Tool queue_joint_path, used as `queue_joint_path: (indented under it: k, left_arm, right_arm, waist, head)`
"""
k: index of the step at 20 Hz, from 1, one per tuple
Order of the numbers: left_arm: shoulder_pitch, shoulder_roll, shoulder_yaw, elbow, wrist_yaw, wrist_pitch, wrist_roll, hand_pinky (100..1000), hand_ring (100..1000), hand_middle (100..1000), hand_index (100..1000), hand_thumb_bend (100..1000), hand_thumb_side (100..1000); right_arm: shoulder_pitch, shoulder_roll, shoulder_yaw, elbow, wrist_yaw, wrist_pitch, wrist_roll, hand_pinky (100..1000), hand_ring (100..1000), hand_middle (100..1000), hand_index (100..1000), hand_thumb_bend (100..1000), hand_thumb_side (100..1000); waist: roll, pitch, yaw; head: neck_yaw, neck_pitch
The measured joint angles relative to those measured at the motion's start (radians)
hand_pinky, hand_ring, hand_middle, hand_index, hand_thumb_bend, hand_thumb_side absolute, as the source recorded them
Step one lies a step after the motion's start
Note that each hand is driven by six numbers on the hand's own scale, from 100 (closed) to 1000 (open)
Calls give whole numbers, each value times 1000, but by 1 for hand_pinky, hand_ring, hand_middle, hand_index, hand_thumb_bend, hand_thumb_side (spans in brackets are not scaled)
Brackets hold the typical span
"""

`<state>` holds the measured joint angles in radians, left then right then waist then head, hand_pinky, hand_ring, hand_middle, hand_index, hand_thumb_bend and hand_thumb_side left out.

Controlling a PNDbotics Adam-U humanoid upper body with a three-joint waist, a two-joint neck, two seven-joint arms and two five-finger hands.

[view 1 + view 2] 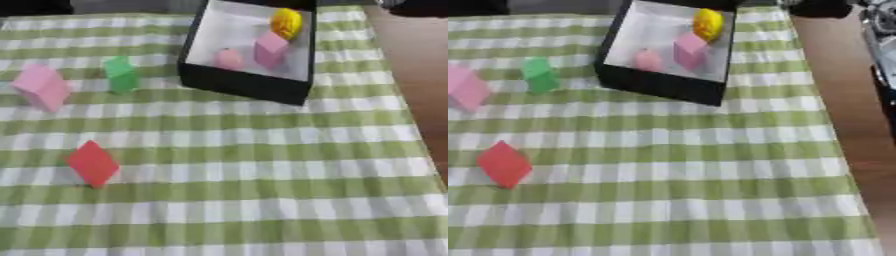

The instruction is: Pick up objects on the table and place them in the box.

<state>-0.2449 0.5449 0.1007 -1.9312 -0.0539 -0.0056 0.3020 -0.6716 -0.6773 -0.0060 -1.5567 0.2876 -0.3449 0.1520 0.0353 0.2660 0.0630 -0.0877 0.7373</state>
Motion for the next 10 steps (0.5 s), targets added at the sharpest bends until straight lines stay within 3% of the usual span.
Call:
queue_joint_path:
  k: [2, 7, 10]
  left_arm:
    - [-35, 49, -38, 25, -30, 14, -30, 838, 868, 839, 885, 120, 327]
    - [-149, 168, -154, 131, -106, 51, -106, 896, 916, 853, 889, 435, 100]
    - [-223, 242, -220, 204, -151, 68, -152, 909, 922, 848, 871, 485, 100]
  right_arm:
    - [49, -17, -2, -50, -31, 22, -31, 976, 703, 580, 772, 100, 271]
    - [169, -49, -11, -174, -107, 80, -107, 976, 698, 576, 769, 100, 278]
    - [229, -59, -12, -248, -153, 110, -153, 975, 695, 574, 767, 100, 280]
  waist:
    - [6, 0, -1]
    - [13, 0, -1]
    - [13, -1, -4]
  head:
    - [2, 0]
    - [5, 6]
    - [7, 9]
